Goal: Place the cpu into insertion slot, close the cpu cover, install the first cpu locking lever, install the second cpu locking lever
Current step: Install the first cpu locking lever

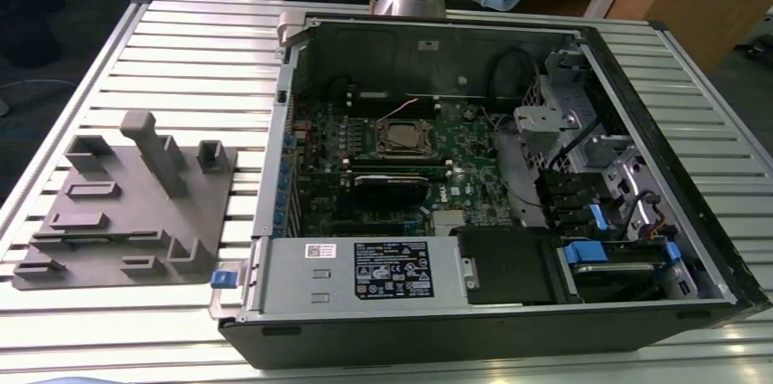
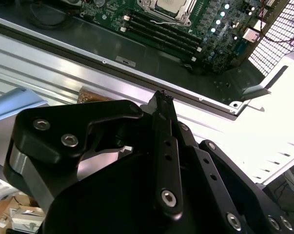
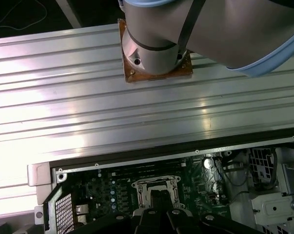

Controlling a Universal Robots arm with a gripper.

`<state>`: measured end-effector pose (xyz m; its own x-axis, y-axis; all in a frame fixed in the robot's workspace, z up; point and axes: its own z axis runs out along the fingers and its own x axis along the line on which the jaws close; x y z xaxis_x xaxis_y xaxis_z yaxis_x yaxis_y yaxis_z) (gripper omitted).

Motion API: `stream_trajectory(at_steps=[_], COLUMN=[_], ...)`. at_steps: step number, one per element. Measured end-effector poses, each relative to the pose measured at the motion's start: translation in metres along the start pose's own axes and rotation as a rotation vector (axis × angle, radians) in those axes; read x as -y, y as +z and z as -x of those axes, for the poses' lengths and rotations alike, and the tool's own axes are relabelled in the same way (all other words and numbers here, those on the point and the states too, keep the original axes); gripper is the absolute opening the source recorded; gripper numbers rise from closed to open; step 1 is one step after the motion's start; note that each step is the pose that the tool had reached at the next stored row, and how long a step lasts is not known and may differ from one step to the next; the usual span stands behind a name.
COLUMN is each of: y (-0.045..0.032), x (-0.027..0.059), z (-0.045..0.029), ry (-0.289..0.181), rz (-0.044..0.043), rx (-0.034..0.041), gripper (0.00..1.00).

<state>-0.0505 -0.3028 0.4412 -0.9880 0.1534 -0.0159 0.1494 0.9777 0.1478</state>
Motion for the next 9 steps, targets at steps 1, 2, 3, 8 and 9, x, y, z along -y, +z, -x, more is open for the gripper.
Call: stream_trajectory(at_steps=[1,2,3,8,9], y=[0.0000,0.0000,0.0001,0.0011,0.0022], x=[0.0000,0.0000,0.0000,0.0001,0.0003], z=[0.0000,0.0000,0.0000,0.0000,0.0000], ry=[0.000,0.000,0.000,0.000,0.000], rz=[0.0000,0.0000,0.0000,0.0002,-0.0004], rx=[0.0000,0.0000,0.0000,0.0001,0.0001], gripper=[0.11,0.11,0.11,0.11,0.11])
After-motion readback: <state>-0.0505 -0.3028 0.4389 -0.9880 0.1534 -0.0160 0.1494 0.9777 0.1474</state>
